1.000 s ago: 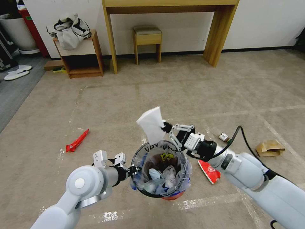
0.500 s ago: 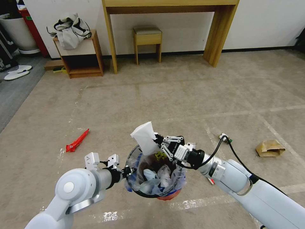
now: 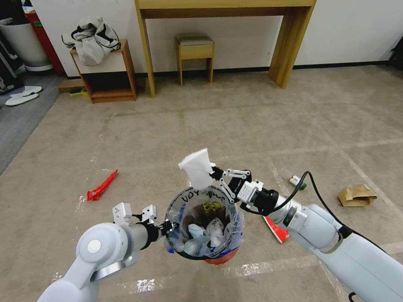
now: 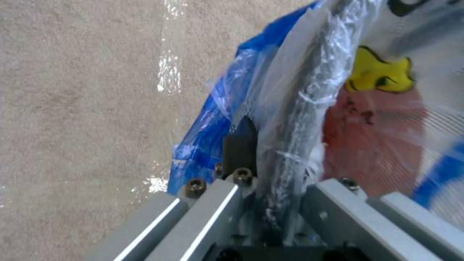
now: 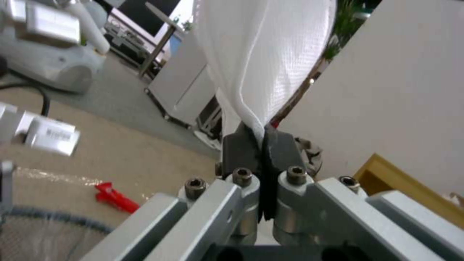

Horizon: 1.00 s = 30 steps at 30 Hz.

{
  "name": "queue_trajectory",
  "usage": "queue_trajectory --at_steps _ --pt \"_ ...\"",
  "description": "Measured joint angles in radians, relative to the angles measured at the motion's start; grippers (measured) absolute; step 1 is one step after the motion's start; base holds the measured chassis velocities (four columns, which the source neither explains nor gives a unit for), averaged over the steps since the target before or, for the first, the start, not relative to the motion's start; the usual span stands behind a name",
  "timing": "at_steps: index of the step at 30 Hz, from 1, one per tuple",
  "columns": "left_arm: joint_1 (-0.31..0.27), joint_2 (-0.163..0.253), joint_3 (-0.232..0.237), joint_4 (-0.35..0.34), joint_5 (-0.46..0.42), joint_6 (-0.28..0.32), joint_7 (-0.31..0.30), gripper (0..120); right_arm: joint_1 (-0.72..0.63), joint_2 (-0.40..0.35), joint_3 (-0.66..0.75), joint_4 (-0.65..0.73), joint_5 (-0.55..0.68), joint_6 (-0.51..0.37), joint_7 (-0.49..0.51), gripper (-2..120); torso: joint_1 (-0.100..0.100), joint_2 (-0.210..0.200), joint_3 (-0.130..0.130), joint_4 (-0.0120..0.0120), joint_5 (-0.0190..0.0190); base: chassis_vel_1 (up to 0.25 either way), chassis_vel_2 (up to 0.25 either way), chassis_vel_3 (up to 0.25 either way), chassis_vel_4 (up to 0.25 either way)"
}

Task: Pick up the trash bin and place the garbage on the floor into it.

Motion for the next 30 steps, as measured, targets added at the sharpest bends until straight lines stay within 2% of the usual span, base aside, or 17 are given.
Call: queue_trajectory --at_steps 15,30 --pt "0.012 -0.014 -0.013 0.007 0.011 -0.004 0.004 0 -0.001 0.033 -0.065 -0.063 -0.031 0.026 0.0 0 0.0 0.0 0.0 0.0 -0.0001 0.0 0.0 0.0 0.0" --pt "-0.012 -0.017 -0.001 0.074 0.054 0.006 0.035 0 0.034 -0.041 0.004 0.071 0.041 -0.028 0.008 0 0.0 0.0 0.0 0.0 -0.0001 0.0 0.0 0.0 0.0"
